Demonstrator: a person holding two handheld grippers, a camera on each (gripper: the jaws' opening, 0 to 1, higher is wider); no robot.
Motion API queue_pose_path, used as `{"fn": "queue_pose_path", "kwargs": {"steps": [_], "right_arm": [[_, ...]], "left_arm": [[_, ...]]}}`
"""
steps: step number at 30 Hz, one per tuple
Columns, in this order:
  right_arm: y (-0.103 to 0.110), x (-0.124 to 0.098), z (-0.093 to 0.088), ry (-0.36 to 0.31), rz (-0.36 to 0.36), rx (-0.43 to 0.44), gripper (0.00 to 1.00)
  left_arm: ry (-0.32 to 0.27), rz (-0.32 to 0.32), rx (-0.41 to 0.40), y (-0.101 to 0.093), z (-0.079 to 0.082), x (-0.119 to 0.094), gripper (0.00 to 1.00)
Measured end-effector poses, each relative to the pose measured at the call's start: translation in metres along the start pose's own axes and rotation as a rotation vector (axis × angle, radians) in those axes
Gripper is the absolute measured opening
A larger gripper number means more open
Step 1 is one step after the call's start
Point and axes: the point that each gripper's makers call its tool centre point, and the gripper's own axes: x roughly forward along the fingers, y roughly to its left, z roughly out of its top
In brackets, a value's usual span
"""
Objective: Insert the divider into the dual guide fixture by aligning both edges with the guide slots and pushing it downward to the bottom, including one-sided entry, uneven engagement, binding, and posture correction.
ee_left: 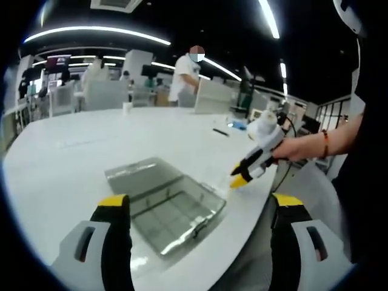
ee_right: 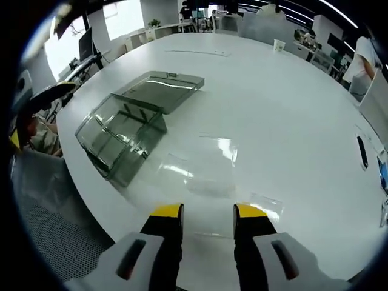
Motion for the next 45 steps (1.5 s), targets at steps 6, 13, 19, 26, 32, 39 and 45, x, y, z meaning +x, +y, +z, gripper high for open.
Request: {"fn": "queue_pose_path", "kwargs": {"steps": [6,13,19,26,32,39,45], "right_arm": [[0.004,-0.009,0.014,-0.074,0.007,-0.003,0.28],[0.013,-0.020,0.028,-0.123,0.036,0.001,0.28],[0.027,-0.037,0.046,-0.186,0.065,-0.024,0.27],[0.035,-0.043,0.057,-0.232,0.072,-0.068,0.27],[0.038,-0.048,0.057,-0.252,0.090,-0.065,0.27],[0.052,-0.057,0.061,-0.296,0.143,-0.049,0.27],[0.057,-0.065,0.062,-0.324,0.151,-0.063,0.27]], "left_arm": [[0.002,-0.002,0.016,-0.005,0.005,-0.001,0.95],[-0.004,0.007,0.011,-0.011,0.007,0.004,0.92],[-0.025,-0.004,-0.009,-0.020,0.011,0.006,0.93],[-0.027,-0.011,-0.003,-0.029,0.014,0.010,0.93],[-0.031,0.001,-0.016,-0.032,0.015,0.008,0.92],[-0.019,0.014,-0.046,-0.034,0.012,0.006,0.89],[-0.025,0.013,-0.090,-0.038,0.014,0.007,0.84]]}}
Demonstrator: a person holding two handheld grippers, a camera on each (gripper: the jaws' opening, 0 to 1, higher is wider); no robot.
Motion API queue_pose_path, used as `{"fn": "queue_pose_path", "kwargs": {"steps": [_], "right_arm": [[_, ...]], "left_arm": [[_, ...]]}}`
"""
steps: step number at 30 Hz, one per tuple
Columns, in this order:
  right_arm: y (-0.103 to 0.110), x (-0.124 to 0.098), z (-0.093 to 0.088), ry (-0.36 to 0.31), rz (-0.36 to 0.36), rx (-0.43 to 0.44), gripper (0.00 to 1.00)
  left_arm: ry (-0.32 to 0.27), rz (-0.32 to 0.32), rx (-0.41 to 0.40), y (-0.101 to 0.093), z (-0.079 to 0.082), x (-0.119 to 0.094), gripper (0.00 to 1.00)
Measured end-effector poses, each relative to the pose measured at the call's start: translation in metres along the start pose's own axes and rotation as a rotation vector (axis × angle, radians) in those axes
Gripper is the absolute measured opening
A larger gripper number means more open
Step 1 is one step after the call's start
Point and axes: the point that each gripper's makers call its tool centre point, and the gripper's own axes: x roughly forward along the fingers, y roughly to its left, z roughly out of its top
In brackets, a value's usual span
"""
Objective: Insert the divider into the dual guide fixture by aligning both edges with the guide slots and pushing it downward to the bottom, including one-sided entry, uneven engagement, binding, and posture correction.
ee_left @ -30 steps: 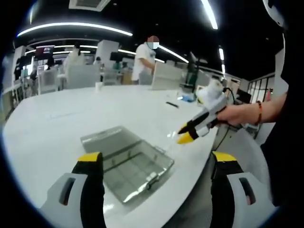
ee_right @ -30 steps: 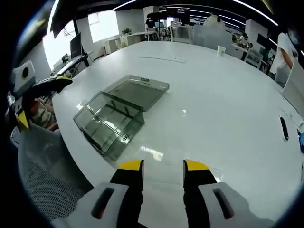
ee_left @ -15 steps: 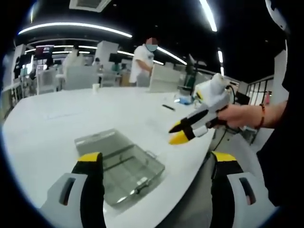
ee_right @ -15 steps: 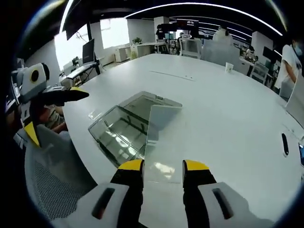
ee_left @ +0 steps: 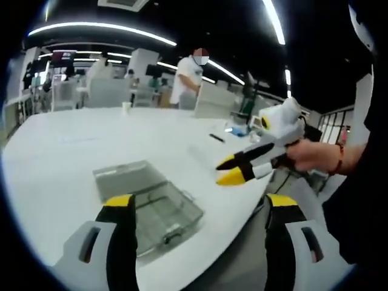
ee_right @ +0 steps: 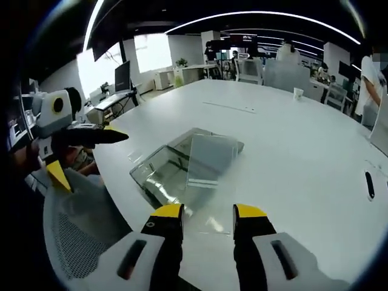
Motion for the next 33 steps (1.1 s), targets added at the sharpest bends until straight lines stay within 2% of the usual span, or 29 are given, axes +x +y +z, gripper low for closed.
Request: {"fn": "queue_pose_path", "kwargs": {"steps": [11,17,21,27,33], "right_arm": [[0.017,-0.008,0.014,-0.048,0.029,-0.073,0.27],[0.030,-0.009,0.021,-0.077,0.041,-0.094,0.27],[0.039,-0.010,0.024,-0.089,0.054,-0.103,0.27],[0.049,-0.010,0.024,-0.086,0.075,-0.123,0.28],[0.056,-0.012,0.026,-0.099,0.082,-0.119,0.28]], "left_arm": [[-0.036,-0.011,-0.084,-0.010,0.006,0.011,0.75],[-0.094,-0.004,-0.164,-0.006,0.014,0.016,0.68],[-0.106,-0.004,-0.200,-0.003,0.019,0.017,0.59],[-0.152,-0.008,-0.250,0.005,0.035,0.019,0.46],[-0.158,-0.007,-0.285,0.007,0.033,0.021,0.33]]}}
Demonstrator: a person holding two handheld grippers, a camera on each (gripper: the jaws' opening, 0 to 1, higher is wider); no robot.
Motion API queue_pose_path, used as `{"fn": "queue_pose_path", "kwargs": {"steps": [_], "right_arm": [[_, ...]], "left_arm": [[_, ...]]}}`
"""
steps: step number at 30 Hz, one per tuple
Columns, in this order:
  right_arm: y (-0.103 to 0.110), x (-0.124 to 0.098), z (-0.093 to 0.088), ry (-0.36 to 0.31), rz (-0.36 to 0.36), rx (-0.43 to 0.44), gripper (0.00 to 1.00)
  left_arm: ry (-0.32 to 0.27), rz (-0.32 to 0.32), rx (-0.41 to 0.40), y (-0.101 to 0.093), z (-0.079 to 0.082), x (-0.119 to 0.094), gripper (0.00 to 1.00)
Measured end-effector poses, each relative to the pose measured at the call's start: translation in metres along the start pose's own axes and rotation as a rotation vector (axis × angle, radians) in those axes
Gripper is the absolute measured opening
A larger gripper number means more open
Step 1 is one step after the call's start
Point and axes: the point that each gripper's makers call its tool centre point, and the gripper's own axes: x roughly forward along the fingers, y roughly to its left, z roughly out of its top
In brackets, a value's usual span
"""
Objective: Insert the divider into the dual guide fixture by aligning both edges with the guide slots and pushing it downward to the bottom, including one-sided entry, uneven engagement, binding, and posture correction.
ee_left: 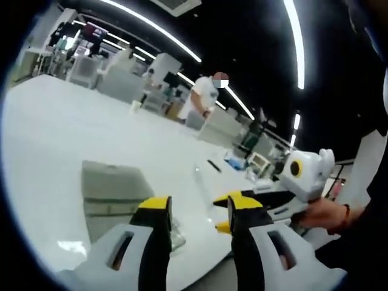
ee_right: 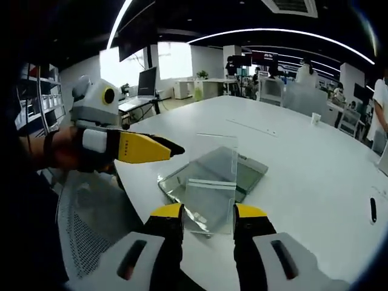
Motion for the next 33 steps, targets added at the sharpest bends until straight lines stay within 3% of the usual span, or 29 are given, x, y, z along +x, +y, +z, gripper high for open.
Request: {"fn": "queue_pose_path", "kwargs": {"steps": [12,16,21,28,33], "right_arm": [[0.015,-0.002,0.007,-0.025,0.022,-0.019,0.28],[0.015,-0.003,0.007,-0.030,0.023,-0.024,0.28],[0.017,-0.005,0.008,-0.037,0.029,-0.032,0.28],[0.019,-0.005,0.005,-0.026,0.044,-0.026,0.28],[0.020,-0.005,0.010,-0.058,0.068,-0.058,0.29]], "left_arm": [[-0.021,-0.019,-0.102,-0.002,0.002,0.004,0.21],[-0.049,-0.031,-0.156,-0.002,0.007,0.003,0.08],[-0.063,-0.037,-0.187,-0.001,0.011,0.002,0.00],[-0.041,-0.088,-0.182,-0.012,0.010,0.002,0.00],[-0.046,-0.092,-0.164,-0.011,0.014,-0.001,0.00]]}}
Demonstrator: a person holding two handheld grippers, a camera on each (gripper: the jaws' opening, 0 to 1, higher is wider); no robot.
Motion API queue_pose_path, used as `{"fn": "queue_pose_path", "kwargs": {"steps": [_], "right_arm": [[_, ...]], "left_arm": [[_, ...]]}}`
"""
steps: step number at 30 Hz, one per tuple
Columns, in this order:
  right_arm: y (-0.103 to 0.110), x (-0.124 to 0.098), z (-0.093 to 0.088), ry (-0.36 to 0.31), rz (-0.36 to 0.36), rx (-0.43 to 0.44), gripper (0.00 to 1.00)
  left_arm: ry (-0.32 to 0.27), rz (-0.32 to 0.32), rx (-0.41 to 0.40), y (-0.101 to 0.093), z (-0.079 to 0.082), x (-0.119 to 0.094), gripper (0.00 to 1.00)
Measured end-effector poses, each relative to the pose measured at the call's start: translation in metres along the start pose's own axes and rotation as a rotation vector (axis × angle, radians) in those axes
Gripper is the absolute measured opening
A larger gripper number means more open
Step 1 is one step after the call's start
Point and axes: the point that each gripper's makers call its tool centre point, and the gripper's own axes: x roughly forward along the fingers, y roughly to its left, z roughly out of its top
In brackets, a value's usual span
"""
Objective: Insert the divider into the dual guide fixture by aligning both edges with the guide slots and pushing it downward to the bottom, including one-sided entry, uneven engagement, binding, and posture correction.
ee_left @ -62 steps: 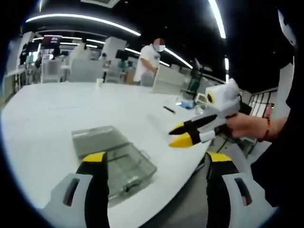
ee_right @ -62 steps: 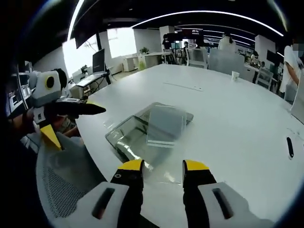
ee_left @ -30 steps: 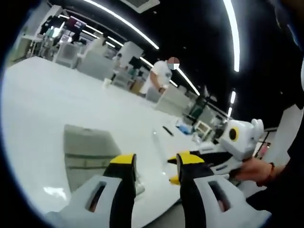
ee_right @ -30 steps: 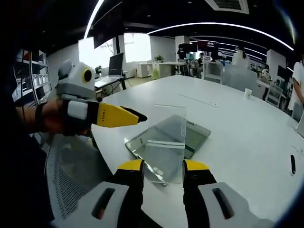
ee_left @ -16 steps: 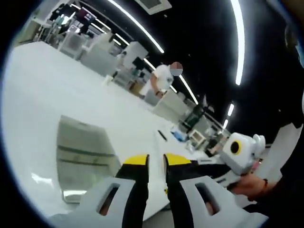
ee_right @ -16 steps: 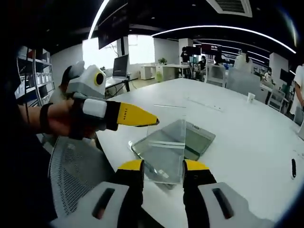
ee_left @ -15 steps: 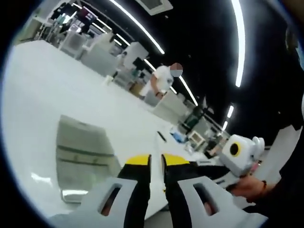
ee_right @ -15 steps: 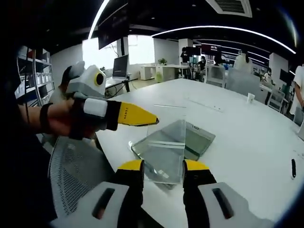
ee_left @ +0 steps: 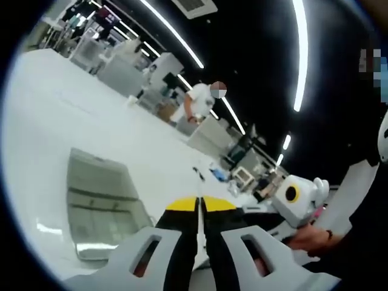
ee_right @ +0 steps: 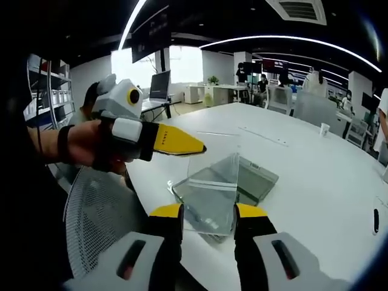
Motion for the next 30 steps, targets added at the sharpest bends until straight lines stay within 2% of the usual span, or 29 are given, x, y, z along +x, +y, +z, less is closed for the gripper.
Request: {"fn": "queue_pose_path", "kwargs": {"steps": [3,4,6,8,10,15,16,18,22,27,30], "right_arm": [[-0.002,0.000,0.002,-0.014,0.008,0.013,0.29],[-0.004,0.000,0.005,-0.035,0.012,0.033,0.29],[-0.004,0.000,0.011,-0.076,0.027,0.077,0.26],[-0.008,-0.001,0.014,-0.099,0.035,0.128,0.27],[-0.008,-0.002,0.020,-0.150,0.054,0.180,0.28],[-0.004,-0.002,0.017,-0.162,0.121,0.239,0.23],[-0.003,-0.002,0.021,-0.190,0.137,0.274,0.22],[-0.003,-0.002,0.027,-0.223,0.158,0.322,0.24],[-0.005,-0.001,0.031,-0.249,0.176,0.361,0.24],[0.001,-0.002,0.042,-0.307,0.245,0.464,0.25],[0.000,-0.002,0.041,-0.310,0.243,0.475,0.27]], "left_arm": [[-0.011,-0.009,0.002,-0.001,0.003,-0.002,0.00],[-0.013,-0.015,0.003,-0.001,0.005,-0.002,0.00],[-0.005,0.011,0.013,0.004,0.003,-0.004,0.00],[-0.002,0.006,0.006,0.003,0.002,-0.007,0.00],[-0.010,0.005,0.006,0.003,0.003,-0.010,0.00],[-0.033,0.012,0.001,0.006,0.002,-0.014,0.00],[-0.032,0.015,0.006,0.006,0.002,-0.014,0.00],[-0.038,0.009,-0.001,0.005,0.003,-0.016,0.00],[-0.050,-0.002,-0.017,0.004,0.006,-0.019,0.00],[-0.046,-0.025,-0.041,0.000,0.007,-0.021,0.00],[-0.041,-0.029,-0.055,0.000,0.007,-0.022,0.00]]}}
